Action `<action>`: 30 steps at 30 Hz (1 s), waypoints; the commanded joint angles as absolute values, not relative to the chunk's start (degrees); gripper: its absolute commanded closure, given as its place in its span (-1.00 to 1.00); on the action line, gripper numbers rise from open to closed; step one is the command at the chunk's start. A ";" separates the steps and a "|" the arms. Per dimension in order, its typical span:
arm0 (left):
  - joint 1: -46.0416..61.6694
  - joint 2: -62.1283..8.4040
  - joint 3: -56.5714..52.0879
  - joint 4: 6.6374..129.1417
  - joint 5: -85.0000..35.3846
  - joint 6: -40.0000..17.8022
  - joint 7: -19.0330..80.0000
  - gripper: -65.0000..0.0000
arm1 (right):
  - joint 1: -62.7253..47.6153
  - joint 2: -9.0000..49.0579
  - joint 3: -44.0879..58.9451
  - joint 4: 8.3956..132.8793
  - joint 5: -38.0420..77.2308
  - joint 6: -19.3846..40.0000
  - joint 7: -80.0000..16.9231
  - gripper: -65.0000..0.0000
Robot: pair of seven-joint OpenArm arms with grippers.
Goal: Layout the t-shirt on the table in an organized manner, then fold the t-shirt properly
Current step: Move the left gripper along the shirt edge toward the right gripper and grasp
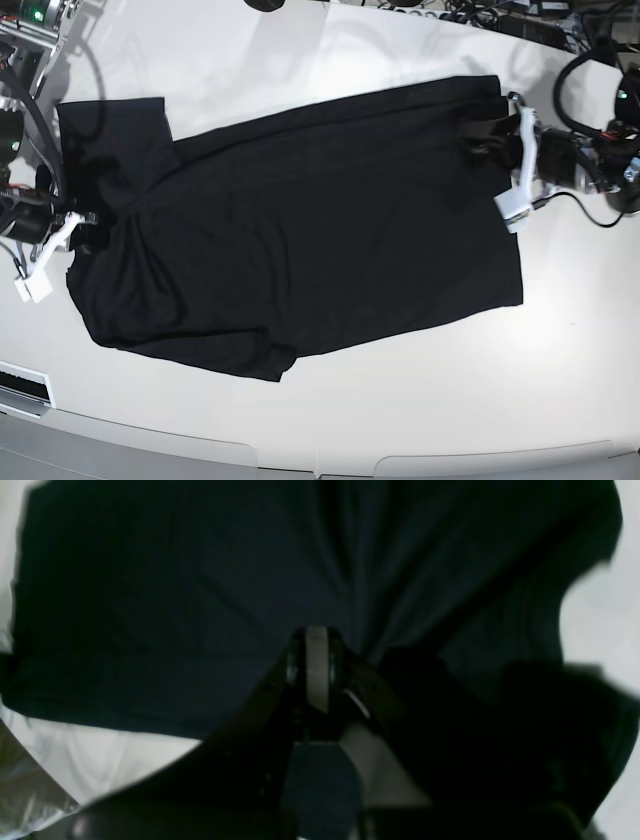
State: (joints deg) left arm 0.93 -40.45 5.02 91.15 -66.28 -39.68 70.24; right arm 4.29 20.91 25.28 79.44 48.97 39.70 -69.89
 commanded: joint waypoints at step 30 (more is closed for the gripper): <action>3.97 -27.86 7.55 73.84 -33.08 -35.16 50.26 1.00 | -0.36 25.93 10.37 83.53 23.94 38.37 -54.87 1.00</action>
